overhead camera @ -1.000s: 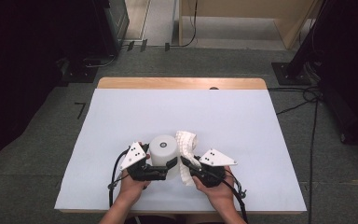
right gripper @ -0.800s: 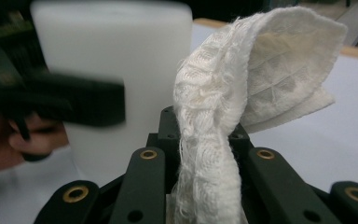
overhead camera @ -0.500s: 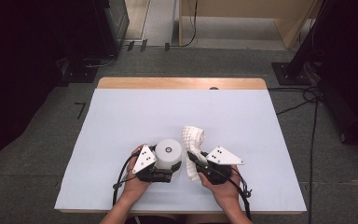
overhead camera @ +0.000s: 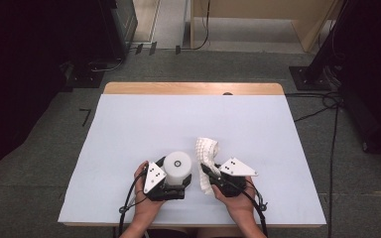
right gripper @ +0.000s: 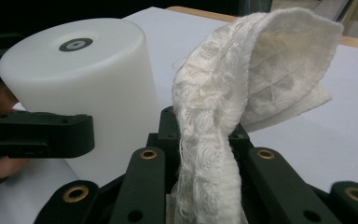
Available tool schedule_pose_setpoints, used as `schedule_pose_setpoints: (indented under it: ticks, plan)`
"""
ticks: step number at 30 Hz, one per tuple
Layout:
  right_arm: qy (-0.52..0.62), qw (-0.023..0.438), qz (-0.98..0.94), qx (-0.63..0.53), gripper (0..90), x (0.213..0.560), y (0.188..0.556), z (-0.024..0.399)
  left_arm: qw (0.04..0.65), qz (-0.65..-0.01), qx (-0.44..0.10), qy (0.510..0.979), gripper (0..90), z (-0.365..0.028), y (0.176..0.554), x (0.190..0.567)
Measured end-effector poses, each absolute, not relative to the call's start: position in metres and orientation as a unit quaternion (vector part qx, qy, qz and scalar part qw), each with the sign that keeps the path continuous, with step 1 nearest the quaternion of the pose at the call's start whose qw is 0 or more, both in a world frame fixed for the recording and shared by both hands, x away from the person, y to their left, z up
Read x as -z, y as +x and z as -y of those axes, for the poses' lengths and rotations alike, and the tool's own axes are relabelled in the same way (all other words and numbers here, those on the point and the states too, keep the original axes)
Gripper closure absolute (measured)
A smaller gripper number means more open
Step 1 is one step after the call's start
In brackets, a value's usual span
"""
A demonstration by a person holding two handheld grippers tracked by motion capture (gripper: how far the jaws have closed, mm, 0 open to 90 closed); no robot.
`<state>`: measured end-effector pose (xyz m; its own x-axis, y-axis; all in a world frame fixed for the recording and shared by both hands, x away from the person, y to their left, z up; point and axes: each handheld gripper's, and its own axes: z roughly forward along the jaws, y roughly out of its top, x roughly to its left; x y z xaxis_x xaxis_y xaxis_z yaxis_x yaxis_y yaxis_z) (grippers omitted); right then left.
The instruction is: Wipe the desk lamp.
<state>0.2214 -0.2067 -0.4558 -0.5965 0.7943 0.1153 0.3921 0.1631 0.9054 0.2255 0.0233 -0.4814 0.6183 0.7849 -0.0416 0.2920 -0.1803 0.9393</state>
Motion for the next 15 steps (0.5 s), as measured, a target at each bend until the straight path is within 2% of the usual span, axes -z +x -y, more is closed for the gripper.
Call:
schedule_pose_setpoints:
  ticks: [3,6,8,15]
  plan:
    - [0.403,0.200,-0.737,-0.504,75.7,0.457,0.223,0.206,0.506,-0.384,-0.248,0.732,1.1,-0.014,0.229,0.483]
    - [0.401,0.199,-0.738,-0.505,75.7,0.457,0.222,0.206,0.498,-0.371,-0.264,0.738,8.3,-0.013,0.229,0.481]
    - [0.402,0.197,-0.736,-0.508,75.7,0.456,0.221,0.207,0.500,-0.374,-0.256,0.738,8.5,-0.017,0.230,0.480]
    - [0.395,0.203,-0.731,-0.518,75.6,0.446,0.218,0.207,0.561,-0.351,-0.218,0.717,8.7,-0.042,0.241,0.452]
